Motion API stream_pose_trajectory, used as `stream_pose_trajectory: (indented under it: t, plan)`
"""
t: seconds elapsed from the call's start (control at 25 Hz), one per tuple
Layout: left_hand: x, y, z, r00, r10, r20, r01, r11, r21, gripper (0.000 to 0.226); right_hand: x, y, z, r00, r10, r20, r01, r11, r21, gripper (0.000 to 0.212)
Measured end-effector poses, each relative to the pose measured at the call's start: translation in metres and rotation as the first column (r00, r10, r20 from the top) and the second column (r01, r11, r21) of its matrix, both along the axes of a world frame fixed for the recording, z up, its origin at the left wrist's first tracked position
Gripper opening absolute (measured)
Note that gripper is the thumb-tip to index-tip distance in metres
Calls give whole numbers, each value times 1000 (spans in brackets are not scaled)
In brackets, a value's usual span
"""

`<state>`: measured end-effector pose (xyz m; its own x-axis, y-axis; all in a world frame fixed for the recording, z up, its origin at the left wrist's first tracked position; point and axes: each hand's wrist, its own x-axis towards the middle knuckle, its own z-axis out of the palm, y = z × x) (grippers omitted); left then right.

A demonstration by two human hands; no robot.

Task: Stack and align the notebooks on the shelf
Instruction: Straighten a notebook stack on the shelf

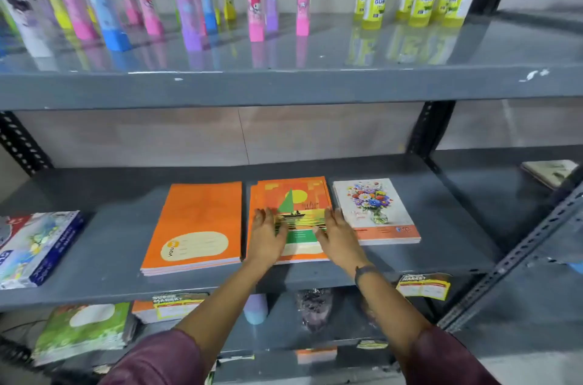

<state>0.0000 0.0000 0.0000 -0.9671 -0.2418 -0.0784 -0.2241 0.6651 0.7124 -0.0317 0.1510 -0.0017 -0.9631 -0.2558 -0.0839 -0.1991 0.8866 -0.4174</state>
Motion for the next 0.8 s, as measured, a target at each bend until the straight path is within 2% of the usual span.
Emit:
stream_pose_trajectory:
  t: [0.12, 0.2, 0.24, 0.32, 0.36, 0.44, 0.48, 0.56, 0.64, 0.72, 0.8]
  plan:
    - [-17, 15, 0, 984, 165, -68, -159, 984, 85, 36, -13, -5, -4, 995, -99, -4, 97, 985, -145, 51]
    - [-21, 27, 4, 943, 321, -88, -295, 927, 231, 24, -17, -7, 3, 985, -167, 34, 170, 948, -270, 46]
    - [-22, 33, 9, 914, 402, -57, -359, 867, 346, 17, -19, -5, 7, 977, -207, 53, 213, 922, -324, 45]
    - [-26, 49, 23, 864, 502, 37, -424, 687, 590, 6, -27, 10, 17, 952, -306, 17, 292, 887, -358, 44]
    - [-30, 59, 30, 863, 501, 70, -406, 603, 687, 12, -31, 20, 23, 933, -359, -36, 327, 882, -340, 43]
    - [-40, 85, 44, 900, 430, 67, -309, 523, 794, 34, -40, 46, 34, 879, -455, -144, 393, 860, -325, 39]
    - [-43, 98, 51, 927, 373, 48, -255, 529, 810, 39, -43, 61, 37, 844, -505, -181, 431, 839, -331, 37]
    - [-50, 120, 55, 974, 226, 20, -155, 597, 787, 40, -50, 86, 31, 792, -582, -186, 512, 799, -316, 36]
    - [-55, 132, 50, 996, 55, 69, -87, 686, 722, 39, -52, 102, 17, 805, -584, -106, 553, 803, -224, 39]
    - [-52, 131, 45, 995, -55, 82, 0, 831, 557, 42, -48, 109, 4, 840, -539, -59, 530, 840, -114, 42]
    - [-46, 111, 38, 999, -24, -32, 32, 966, 256, 45, -46, 106, 4, 844, -499, -197, 486, 867, -111, 43]
